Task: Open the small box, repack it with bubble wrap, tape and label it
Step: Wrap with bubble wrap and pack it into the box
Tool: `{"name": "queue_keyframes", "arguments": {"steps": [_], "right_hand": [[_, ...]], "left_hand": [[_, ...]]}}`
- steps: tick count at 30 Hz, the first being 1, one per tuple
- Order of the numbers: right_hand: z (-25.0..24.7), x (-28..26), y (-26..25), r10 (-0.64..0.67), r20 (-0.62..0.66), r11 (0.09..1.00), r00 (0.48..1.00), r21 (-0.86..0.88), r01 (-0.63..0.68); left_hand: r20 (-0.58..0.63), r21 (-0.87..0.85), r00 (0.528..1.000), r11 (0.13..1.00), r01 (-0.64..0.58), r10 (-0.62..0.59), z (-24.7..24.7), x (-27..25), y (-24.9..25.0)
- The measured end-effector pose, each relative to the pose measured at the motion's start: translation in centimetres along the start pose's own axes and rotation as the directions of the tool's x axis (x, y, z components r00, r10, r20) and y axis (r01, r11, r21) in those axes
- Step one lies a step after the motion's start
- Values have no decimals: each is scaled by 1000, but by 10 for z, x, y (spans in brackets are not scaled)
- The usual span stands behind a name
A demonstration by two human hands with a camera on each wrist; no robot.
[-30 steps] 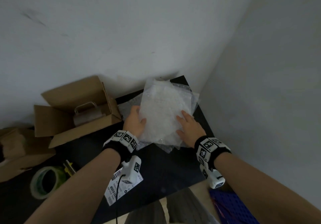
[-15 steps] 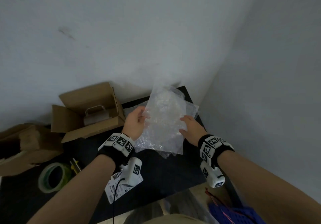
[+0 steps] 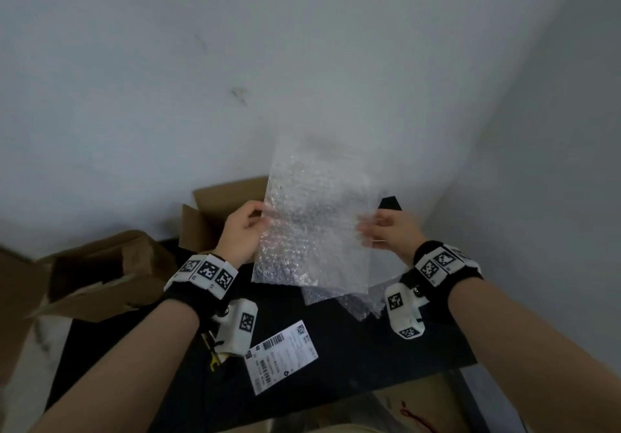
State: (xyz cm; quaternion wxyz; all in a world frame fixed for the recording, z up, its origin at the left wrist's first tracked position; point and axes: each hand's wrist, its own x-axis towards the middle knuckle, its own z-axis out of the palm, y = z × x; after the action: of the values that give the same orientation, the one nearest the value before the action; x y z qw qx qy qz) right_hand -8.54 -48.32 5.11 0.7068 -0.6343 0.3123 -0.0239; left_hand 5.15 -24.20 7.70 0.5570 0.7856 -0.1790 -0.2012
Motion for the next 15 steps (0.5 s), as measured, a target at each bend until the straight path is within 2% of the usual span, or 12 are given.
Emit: {"name": "queue_keyframes", "arguments": {"steps": [5, 11, 13, 15], "right_hand": [[22, -9, -16, -16, 114, 1000, 993, 13, 15], [47, -11, -23, -41, 163, 999, 986, 25, 37], [53, -11, -28, -8, 167, 1000, 986, 28, 4], [58, -12, -35, 30, 169, 998, 985, 50, -39]], "left_hand": [[58, -73, 997, 996, 57, -53, -38, -10, -3], [90, -183, 983, 968, 174, -160, -65, -13, -16], [94, -212, 984, 963, 168, -152, -73, -14, -16], [105, -166, 989, 978, 123, -106, -80, -14, -16]]}}
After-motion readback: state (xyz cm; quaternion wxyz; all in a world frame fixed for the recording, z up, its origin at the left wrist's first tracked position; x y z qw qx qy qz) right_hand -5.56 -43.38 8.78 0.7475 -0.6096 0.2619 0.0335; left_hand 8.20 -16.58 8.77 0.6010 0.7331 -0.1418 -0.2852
